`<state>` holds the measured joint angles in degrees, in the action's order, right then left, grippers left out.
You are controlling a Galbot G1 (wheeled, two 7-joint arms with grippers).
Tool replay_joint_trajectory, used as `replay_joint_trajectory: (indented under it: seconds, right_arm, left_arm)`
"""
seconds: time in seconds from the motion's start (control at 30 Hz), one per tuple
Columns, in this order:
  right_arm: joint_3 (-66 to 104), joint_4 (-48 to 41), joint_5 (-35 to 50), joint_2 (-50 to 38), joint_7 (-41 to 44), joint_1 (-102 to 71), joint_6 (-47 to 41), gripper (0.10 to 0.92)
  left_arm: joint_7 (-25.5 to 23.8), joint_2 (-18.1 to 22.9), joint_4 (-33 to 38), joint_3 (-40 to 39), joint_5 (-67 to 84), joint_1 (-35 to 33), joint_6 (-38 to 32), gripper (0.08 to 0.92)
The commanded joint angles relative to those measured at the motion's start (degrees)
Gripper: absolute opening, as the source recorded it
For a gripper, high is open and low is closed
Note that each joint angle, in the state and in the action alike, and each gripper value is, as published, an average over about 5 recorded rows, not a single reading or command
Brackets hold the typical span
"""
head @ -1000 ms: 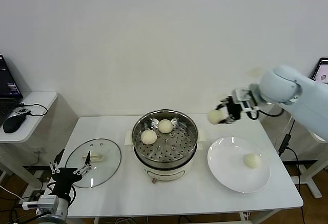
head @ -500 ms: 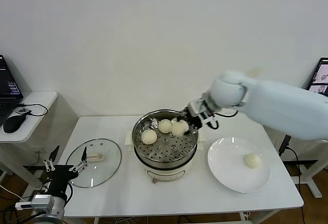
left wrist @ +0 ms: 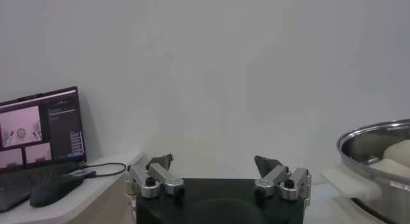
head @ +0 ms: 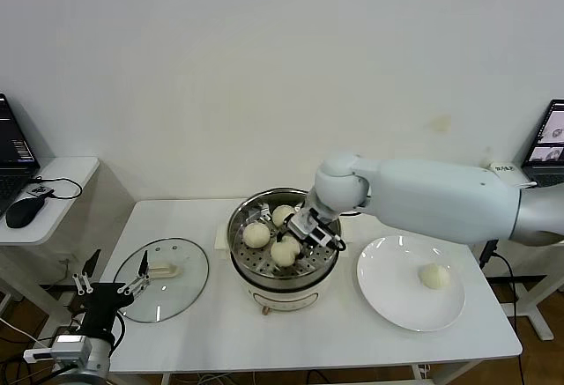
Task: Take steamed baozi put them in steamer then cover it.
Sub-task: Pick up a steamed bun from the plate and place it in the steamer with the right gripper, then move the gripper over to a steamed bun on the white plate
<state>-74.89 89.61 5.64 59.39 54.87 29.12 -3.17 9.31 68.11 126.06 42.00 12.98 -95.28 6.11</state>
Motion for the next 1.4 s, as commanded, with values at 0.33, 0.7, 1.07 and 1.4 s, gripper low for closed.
replay_joint_trajectory:
  seconds: [0.33, 0.7, 1.07, 1.4]
  right_arm:
    - [-1.9, -0.1, -2.3, 1.4, 0.4, 0.4, 4.1, 0.674]
    - [5.3, -0.2, 0.7, -6.7, 2.0, 5.4, -3.7, 0.822]
    - [10.2, 6.8, 5.5, -28.2, 2.5, 4.3, -25.2, 0.823]
    - [27.2, 7.1, -9.4, -42.0, 5.7, -21.1, -16.8, 0.823]
  left_arm:
    - [0.0, 0.1, -0.5, -0.3, 0.0, 0.3, -0.1, 0.823]
    - [0.0, -1.0, -0.6, -0.2, 0.1, 1.0, 0.0, 0.823]
    - [-0.1, -2.2, -1.2, -1.0, 0.1, 1.6, 0.0, 0.823]
    - [-0.3, -3.8, -2.9, -2.4, 0.1, 2.2, 0.1, 0.823]
